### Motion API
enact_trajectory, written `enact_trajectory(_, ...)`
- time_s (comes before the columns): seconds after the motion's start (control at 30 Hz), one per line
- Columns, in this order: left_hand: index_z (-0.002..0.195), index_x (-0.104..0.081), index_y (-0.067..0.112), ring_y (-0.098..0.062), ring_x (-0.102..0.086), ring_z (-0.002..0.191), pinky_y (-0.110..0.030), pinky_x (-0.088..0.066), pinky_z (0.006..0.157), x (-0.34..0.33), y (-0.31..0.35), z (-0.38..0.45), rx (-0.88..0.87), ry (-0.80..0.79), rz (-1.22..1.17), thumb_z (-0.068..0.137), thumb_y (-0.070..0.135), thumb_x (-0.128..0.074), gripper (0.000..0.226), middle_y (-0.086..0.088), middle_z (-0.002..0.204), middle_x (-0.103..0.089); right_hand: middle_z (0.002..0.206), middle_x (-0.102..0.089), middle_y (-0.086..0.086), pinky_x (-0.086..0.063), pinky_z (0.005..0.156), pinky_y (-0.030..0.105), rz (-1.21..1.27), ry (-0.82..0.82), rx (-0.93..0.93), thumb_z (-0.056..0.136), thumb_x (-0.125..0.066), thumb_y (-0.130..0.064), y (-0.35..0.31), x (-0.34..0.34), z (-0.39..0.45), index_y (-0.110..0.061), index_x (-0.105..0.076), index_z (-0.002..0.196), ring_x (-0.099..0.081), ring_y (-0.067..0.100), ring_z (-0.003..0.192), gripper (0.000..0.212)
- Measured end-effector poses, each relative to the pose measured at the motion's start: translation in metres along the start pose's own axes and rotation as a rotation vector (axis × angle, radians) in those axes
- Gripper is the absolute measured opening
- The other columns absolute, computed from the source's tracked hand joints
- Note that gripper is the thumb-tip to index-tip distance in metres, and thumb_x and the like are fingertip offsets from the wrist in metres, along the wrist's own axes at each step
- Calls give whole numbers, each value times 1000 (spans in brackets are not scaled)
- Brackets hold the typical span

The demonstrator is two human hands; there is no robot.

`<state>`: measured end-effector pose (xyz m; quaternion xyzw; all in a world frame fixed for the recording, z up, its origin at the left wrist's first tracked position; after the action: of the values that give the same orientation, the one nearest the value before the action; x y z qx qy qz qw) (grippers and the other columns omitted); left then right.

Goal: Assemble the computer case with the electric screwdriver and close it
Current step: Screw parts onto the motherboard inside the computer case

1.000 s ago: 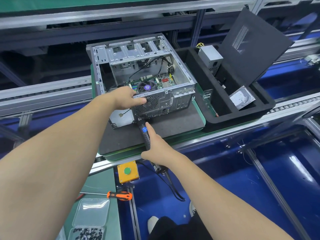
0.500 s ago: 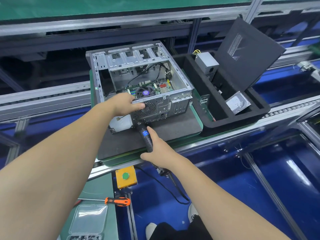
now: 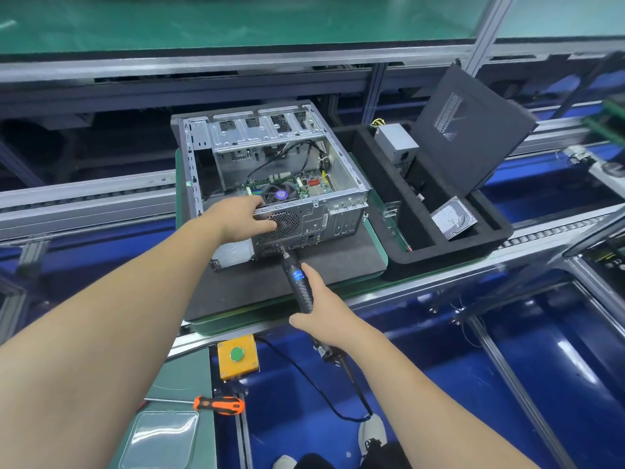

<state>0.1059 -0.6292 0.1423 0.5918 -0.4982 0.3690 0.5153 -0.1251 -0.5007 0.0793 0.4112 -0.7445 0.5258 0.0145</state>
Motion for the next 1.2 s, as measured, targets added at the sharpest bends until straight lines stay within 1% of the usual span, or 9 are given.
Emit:
enact_trajectory(0.13, 132, -49, 33, -25, -61, 109, -40, -49, 87, 1, 2, -12, 56, 59, -22, 84, 77, -47, 66, 5, 127, -65, 143, -51, -1, -51, 69, 30, -24, -22, 24, 88, -70, -27, -9, 8, -2, -52, -1, 160, -59, 14, 76, 103)
enact_trajectory(0.27, 133, -54, 33, -26, -63, 112, -37, -48, 85, 3, 11, -26, 75, 256, -69, 90, 69, -48, 57, 3, 126, -69, 137, -54, -1, -53, 69, 32, -78, -24, 61, 86, -70, -28, -23, 17, 3, -49, -7, 160, -62, 13, 75, 99)
enact_trajectory(0.43, 129, -61, 27, -26, -63, 110, -40, -49, 95, -1, 25, -49, 126, 432, -237, 95, 50, -54, 42, 2, 123, -70, 117, -60, -3, -47, 66, 25, -172, -45, 126, 89, -63, -32, -41, 27, 18, -41, -18, 158, -63, 7, 81, 83)
enact_trajectory(0.53, 127, -63, 25, -24, -63, 110, -41, -49, 98, -8, 28, -69, 205, 562, -321, 96, 39, -57, 35, 3, 120, -70, 102, -55, -18, -40, 65, 16, -205, -88, 164, 85, -62, -34, -51, 27, 30, -42, -26, 154, -57, -4, 80, 78)
enact_trajectory(0.63, 131, -61, 22, -20, -59, 119, -42, -47, 104, -18, 28, -93, 360, 681, -389, 96, 32, -60, 37, 3, 128, -67, 97, -49, -26, -36, 61, 14, -226, -164, 225, 82, -65, -36, -61, 23, 42, -44, -31, 147, -55, -8, 71, 74)
enact_trajectory(0.77, 131, -59, 27, -13, -56, 119, -37, -47, 101, -38, 38, -134, 571, 775, -559, 93, 28, -63, 38, 9, 129, -62, 110, -53, -12, -37, 65, 14, -268, -301, 336, 82, -69, -33, -72, 10, 50, -37, -38, 142, -50, -11, 85, 68)
enact_trajectory(0.97, 135, -51, 17, -12, -50, 106, -27, -40, 91, -84, 67, -215, 1182, 1108, -894, 85, 30, -77, 57, 5, 119, -49, 103, -61, -16, -42, 61, 23, -338, -527, 461, 76, -68, -32, -63, -30, 28, -37, -42, 120, -61, 1, 83, 51)
enact_trajectory(1.1, 106, -70, 1, -25, -65, 81, -40, -56, 81, -146, 108, -279, 1492, 1095, -1495, 82, 33, -77, 41, -16, 94, -73, 93, -66, -11, -50, 65, 32, -337, -684, 525, 81, -72, -31, -41, -82, -20, -32, -44, 107, -66, 10, 79, 39)
enact_trajectory(1.2, 97, -75, 1, -31, -71, 82, -45, -60, 82, -171, 130, -335, 1568, 1104, -1515, 83, 31, -75, 33, -20, 96, -76, 97, -68, -5, -56, 80, 40, -366, -831, 553, 82, -77, -28, -24, -118, -62, -29, -46, 105, -67, 17, 86, 38)
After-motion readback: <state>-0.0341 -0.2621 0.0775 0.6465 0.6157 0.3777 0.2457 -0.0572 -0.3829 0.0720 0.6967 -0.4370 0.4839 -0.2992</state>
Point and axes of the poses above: each hand's wrist, its own z-axis towards the middle knuckle, its own x-axis out of the back of the hand, y = z × x, the point moved 4 cm from there along z, towards the middle knuckle
